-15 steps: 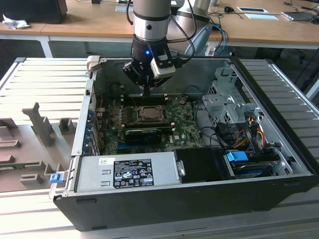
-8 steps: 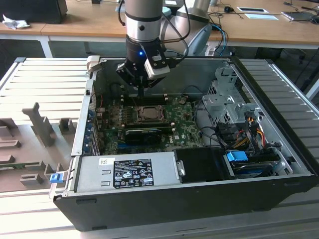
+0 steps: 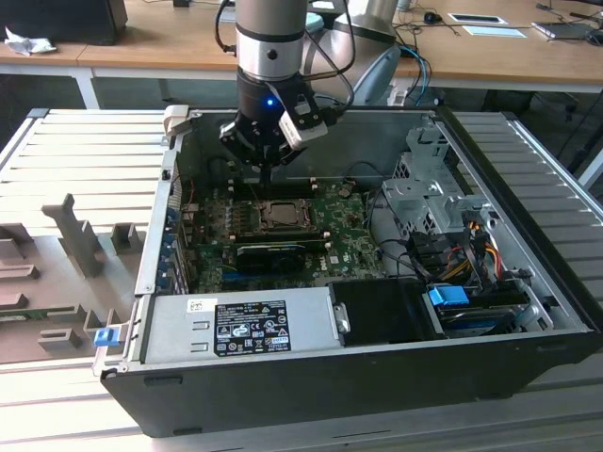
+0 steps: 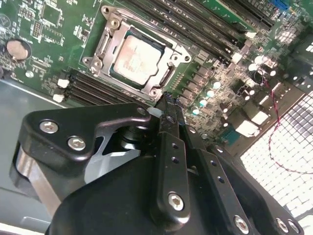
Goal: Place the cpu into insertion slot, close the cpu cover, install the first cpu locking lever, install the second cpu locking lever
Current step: 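Install the first cpu locking lever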
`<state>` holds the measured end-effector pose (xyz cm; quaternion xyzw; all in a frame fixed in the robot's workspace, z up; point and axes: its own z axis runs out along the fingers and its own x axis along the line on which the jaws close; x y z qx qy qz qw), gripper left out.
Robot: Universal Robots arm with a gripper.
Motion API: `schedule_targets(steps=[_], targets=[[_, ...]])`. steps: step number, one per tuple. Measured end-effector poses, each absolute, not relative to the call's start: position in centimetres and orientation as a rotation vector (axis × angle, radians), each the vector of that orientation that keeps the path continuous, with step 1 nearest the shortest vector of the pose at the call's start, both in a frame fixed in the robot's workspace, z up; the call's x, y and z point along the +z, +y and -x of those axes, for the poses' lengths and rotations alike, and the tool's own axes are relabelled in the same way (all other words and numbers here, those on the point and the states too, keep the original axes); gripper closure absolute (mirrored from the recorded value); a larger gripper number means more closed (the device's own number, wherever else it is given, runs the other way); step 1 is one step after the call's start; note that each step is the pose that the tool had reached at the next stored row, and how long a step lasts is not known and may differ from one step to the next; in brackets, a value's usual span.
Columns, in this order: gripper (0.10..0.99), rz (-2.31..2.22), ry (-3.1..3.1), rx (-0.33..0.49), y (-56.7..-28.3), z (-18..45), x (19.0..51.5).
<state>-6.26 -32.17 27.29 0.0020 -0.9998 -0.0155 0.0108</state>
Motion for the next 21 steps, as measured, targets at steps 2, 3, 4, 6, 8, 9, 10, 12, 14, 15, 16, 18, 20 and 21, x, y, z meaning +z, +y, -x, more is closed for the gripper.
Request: schedule_targets(steps=[2, 3, 4, 6, 8, 9, 10, 12, 14, 15, 16, 18, 20, 21], targets=[[0.98, -0.012, -3.12, -0.048, -32.2, 6.5, 27.3], [0.98, -0.013, -3.12, -0.048, -32.2, 6.9, 27.3], [0.98, -0.014, -3.12, -0.048, -32.2, 7.1, 27.3], [0.98, -0.015, -3.12, -0.048, -32.2, 7.3, 27.3], [0.98, -0.017, -3.12, -0.048, -32.2, 7.6, 27.3], [0.98, -0.019, -3.12, -0.048, -32.2, 7.8, 27.3], [0.98, -0.024, -3.12, -0.048, -32.2, 7.8, 27.2], [0.98, -0.039, -3.119, -0.048, -32.2, 8.0, 27.1], [0.98, -0.05, -3.119, -0.048, -32.2, 8.2, 27.0], [0.98, -0.053, -3.119, -0.048, -32.2, 8.3, 27.0], [0.98, -0.058, -3.119, -0.048, -32.2, 8.5, 27.0], [0.98, -0.066, -3.119, -0.048, -32.2, 8.8, 27.0], [0.98, -0.072, -3.118, -0.048, -32.2, 9.0, 27.0], [0.98, -0.075, -3.118, -0.048, -32.2, 9.0, 27.0]])
